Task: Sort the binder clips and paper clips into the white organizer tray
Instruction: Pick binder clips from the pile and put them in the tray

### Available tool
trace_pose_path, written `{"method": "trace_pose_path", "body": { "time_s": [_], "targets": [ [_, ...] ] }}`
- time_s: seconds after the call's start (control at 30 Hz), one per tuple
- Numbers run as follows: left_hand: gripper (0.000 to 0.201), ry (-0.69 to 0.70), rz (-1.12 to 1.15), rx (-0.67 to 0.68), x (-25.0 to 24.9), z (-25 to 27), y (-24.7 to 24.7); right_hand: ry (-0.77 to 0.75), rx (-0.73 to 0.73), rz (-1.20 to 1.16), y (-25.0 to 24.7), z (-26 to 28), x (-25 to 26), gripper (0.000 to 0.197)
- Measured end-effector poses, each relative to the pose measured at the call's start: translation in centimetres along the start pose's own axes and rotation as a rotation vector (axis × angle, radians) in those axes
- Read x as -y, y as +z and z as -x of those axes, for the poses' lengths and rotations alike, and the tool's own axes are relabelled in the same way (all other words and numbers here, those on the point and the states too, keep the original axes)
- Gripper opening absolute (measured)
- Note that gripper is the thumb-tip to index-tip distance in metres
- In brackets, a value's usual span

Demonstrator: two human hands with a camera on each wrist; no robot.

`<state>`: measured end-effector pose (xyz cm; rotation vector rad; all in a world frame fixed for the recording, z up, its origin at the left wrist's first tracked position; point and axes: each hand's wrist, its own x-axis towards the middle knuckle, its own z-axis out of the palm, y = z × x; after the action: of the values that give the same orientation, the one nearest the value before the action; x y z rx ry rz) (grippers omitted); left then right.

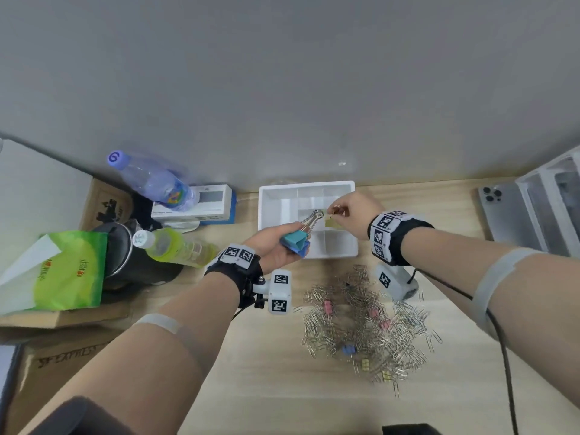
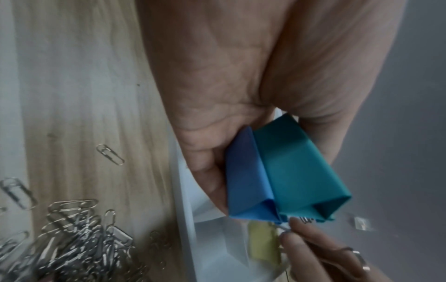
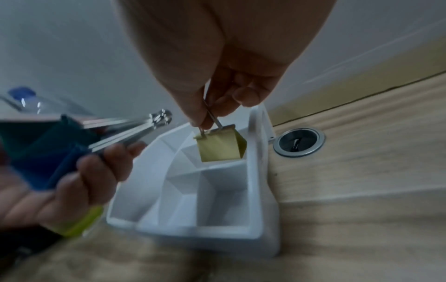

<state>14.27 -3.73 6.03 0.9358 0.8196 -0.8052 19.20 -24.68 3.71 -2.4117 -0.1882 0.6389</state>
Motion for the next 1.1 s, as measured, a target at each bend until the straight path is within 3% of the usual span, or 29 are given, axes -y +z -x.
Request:
{"method": "trace_pose_path", "body": {
  "time_s": [0.1,0.33,0.5,0.7,0.9,1.0,1.1],
  "targets": [
    [0.021,0.004,0.006,-0.010,-0.6,-0.9,0.2,-0.040,0.046,0.198,0.1,-0.2,-0.3,0.023],
    [0.020,0.039,-0.017,-0.043,-0.7,-2.2,-0.1,-0.086,0.030,0.249,0.6,-0.7,-0.6,0.024],
    [0.019,0.077,-0.036,-0.039,-0.5,-1.8,-0.1,-0.079,-0.066,0.127,0.3,0.2,-0.4,0.049],
    [0.024,0.104,-0.093,0.027,-0.4,-0.8,0.6,-0.091,-0.200,-0.080,-0.9,0.7,2.2,0.030],
    [0.035,0.141,-0.139,0.115,-0.4,0.2,1.5,0.118,0.006,-0.591,-1.5,1.0,4.8,0.009],
    [0.042,0.175,-0.174,0.106,-0.4,0.2,1.3,0.114,0.013,-0.664,-1.9,1.2,5.0,0.006],
    [0.036,0.237,-0.251,-0.002,-0.5,-0.2,1.2,0.070,-0.030,-0.634,-2.3,1.2,5.2,0.007]
  ]
}}
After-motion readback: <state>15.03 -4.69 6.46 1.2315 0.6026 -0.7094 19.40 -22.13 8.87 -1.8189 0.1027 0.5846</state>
